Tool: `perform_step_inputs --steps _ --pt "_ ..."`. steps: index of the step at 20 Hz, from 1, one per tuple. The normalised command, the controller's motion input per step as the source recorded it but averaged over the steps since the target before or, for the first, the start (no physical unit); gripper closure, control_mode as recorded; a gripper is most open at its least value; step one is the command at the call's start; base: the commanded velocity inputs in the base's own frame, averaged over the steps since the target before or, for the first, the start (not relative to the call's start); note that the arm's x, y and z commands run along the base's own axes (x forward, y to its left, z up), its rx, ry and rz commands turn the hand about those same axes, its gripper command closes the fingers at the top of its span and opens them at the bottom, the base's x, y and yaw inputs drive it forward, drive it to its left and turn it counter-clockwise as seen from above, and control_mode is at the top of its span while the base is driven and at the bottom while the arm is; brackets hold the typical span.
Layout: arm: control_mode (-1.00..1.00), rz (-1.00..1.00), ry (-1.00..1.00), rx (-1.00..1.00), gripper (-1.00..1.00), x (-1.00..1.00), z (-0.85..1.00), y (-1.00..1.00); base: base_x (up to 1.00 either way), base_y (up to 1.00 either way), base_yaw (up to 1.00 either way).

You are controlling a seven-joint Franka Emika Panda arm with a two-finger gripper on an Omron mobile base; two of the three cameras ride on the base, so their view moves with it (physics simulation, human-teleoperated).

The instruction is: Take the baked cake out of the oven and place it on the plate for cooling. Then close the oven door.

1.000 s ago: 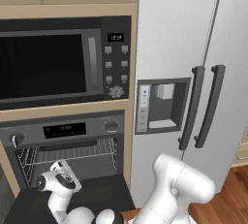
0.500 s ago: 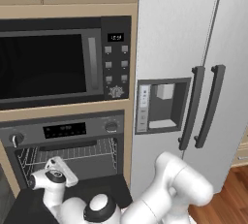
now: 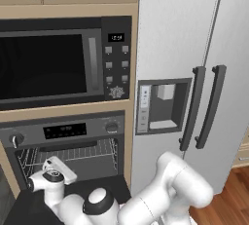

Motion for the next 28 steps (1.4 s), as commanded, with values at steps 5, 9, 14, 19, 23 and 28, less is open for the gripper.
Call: perform_step_inputs --steps 5,9,14,19,23,28 --pt "-1.0 0.01 -0.07 0.0 -1.0 0.3 -0.27 0.0 0.0 0.0 0.0" --pt "-1.0 0.0 -0.04 -0.03 -1.0 0.29 -0.42 0.01 0.0 0.0 0.0" --pt "-1.0 0.03 -0.03 -0.09 -1.0 0.14 -0.47 0.14 0.0 0.0 0.0" --pt "-1.0 0.07 -0.01 -0.07 -1.0 0.11 -0.43 0.11 0.0 0.0 0.0" --pt "-1.0 0.09 -0.01 -0.07 -1.0 0.12 -0.43 0.13 0.0 0.0 0.0" --pt "-1.0 0.05 -0.02 -0.07 -1.0 0.02 -0.5 0.18 0.0 0.0 0.0"
